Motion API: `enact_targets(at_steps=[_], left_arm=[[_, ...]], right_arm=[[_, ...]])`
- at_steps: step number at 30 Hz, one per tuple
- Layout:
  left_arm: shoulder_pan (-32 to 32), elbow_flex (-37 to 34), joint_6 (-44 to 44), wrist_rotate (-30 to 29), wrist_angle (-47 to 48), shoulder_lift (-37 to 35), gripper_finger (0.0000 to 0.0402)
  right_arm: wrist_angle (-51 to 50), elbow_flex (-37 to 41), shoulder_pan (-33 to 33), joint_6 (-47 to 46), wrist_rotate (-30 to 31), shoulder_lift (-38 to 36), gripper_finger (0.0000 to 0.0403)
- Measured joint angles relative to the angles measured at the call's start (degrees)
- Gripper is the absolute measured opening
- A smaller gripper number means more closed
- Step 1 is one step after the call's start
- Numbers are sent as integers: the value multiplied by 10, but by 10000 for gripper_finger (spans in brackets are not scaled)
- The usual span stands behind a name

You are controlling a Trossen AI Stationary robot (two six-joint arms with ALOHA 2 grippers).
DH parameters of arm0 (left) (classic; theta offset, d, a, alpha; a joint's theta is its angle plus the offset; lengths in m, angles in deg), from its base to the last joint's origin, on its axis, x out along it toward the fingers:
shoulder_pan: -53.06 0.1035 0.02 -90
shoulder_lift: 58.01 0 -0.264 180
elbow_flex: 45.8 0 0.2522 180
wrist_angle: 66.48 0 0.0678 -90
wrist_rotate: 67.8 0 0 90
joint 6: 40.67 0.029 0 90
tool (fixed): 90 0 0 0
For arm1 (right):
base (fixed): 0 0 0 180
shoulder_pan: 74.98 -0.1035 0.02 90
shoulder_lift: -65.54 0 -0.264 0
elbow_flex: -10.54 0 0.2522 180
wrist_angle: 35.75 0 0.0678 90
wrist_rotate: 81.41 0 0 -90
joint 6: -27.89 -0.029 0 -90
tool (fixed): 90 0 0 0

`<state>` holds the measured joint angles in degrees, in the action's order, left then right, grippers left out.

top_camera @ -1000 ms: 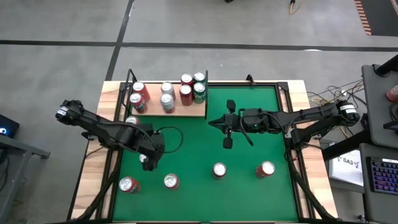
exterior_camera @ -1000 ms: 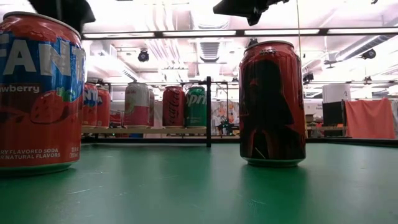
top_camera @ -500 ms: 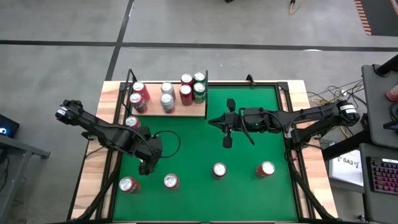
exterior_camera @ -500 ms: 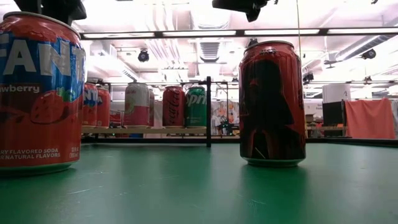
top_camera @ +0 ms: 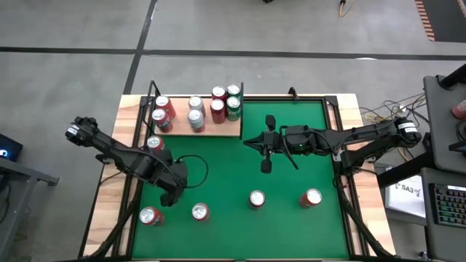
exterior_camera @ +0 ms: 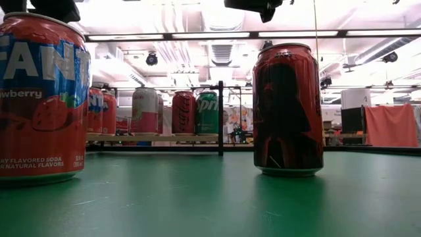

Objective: Place canned beverage on shelf
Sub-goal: Put the green soda can on the shelf aligned with the other green soda can

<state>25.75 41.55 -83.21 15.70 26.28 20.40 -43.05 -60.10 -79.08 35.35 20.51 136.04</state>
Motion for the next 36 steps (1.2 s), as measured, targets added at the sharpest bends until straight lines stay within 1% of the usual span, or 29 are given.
enact_targets(at_steps=[4,13,18,24,33,36], left_arm=[[-7,-19,-10,0,0,-1,367],[-8,-92,-28,3,-4,-1,366],[-8,-114,-22,15,-32,-2,366],[-8,-130,-21,15,-62,-2,366],[-8,-169,-52,16,-100,-2,366],[-8,-175,-52,15,-107,-2,358]], right_arm=[[-3,0,0,0,0,0,9],[-4,0,0,0,0,1,9],[-4,0,0,0,0,1,9],[-3,0,0,0,0,1,9],[-3,0,0,0,0,1,9],[-3,0,0,0,0,1,9]])
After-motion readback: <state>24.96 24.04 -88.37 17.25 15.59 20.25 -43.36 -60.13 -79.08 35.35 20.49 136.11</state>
